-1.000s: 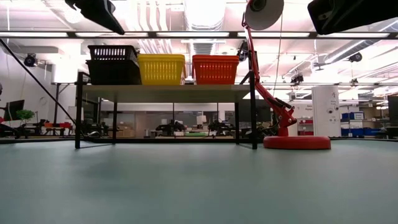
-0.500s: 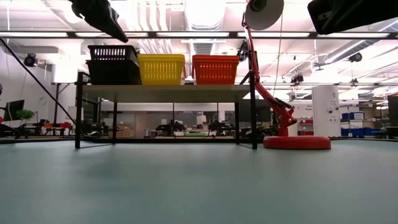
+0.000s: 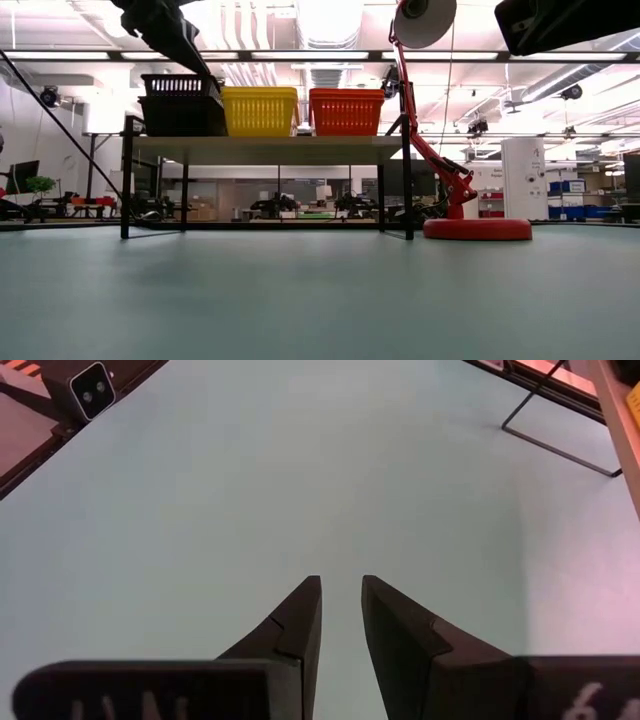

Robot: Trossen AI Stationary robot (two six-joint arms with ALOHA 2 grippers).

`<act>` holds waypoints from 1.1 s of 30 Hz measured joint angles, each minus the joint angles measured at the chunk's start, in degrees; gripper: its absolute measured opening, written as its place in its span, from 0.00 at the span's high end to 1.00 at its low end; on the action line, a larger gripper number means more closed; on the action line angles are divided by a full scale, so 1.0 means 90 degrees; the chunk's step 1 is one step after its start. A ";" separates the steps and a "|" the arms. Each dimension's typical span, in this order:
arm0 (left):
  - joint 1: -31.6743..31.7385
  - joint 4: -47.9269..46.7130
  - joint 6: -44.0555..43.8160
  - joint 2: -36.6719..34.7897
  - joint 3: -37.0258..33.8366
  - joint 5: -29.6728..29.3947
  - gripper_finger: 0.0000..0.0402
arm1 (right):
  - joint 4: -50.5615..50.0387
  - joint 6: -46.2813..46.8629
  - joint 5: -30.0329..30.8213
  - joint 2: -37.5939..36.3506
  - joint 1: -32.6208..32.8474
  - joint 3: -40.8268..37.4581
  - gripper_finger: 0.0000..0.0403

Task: Stack baskets on shelf by color
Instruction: Stack the black bin on top of the black bins on the shelf, then return to Home Position

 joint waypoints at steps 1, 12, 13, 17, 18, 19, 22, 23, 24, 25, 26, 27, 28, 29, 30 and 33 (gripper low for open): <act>0.0000 -0.0001 0.0000 0.0004 0.0000 -0.0002 0.83 | 0.0000 0.0018 0.0000 0.0000 0.0000 0.0000 0.83; 0.0000 -0.0012 -0.0122 -0.0010 -0.0008 0.0000 0.83 | 0.0000 0.0039 0.0000 0.0002 0.0000 0.0000 0.83; 0.0000 -0.0007 -0.0168 -0.0001 -0.0015 0.0000 0.83 | 0.0000 0.0039 0.0000 0.0000 -0.0001 0.0000 0.83; 0.0000 -0.0012 -0.0170 -0.0001 -0.0194 0.0000 0.83 | 0.0000 0.0055 -0.0001 0.0000 0.0000 0.0000 0.83; 0.0000 -0.0016 -0.0170 -0.0001 -0.0235 0.0000 0.83 | -0.0002 0.0072 0.0000 0.0001 -0.0001 0.0000 0.83; 0.0000 -0.0019 -0.0168 -0.0001 -0.0267 0.0000 0.83 | 0.0000 0.0089 0.0000 0.0001 -0.0001 0.0000 0.83; 0.0000 0.0001 -0.0168 -0.0001 -0.0279 0.0001 0.83 | 0.0000 0.0095 0.0000 0.0000 0.0001 0.0000 0.83; 0.0000 0.0002 -0.0168 -0.0001 -0.0276 0.0005 0.83 | 0.0000 0.0097 0.0000 0.0000 -0.0002 0.0000 0.83; 0.0000 0.0002 -0.0172 -0.0001 -0.0264 0.0007 0.83 | 0.0000 0.0097 0.0000 0.0002 0.0001 0.0000 0.83; -0.0001 0.0025 -0.0172 -0.0001 -0.0246 0.0010 0.83 | 0.0000 0.0097 0.0000 0.0001 0.0000 0.0000 0.83; -0.0006 0.0070 -0.0183 -0.0017 -0.0230 0.0028 0.83 | 0.0000 0.0097 0.0000 0.0000 -0.0002 0.0000 0.83; -0.0019 0.0104 -0.0242 -0.0036 -0.0222 0.0067 0.83 | -0.0002 0.0103 0.0000 0.0000 0.0001 0.0000 0.83; -0.0049 0.0147 -0.0345 -0.0054 -0.0219 0.0105 0.83 | -0.0001 0.0104 0.0000 0.0000 0.0001 0.0000 0.83; -0.0080 0.0238 -0.0450 -0.0079 -0.0219 0.0153 0.83 | 0.0000 0.0103 0.0000 0.0002 -0.0001 0.0000 0.83; -0.0114 0.0364 -0.0515 -0.0096 -0.0226 0.0239 0.83 | -0.0001 0.0099 0.0000 0.0000 0.0001 0.0000 0.83; -0.0249 0.0742 -0.0615 -0.0193 -0.0343 0.0629 0.83 | -0.0002 0.0097 0.0000 0.0000 -0.0002 0.0000 0.83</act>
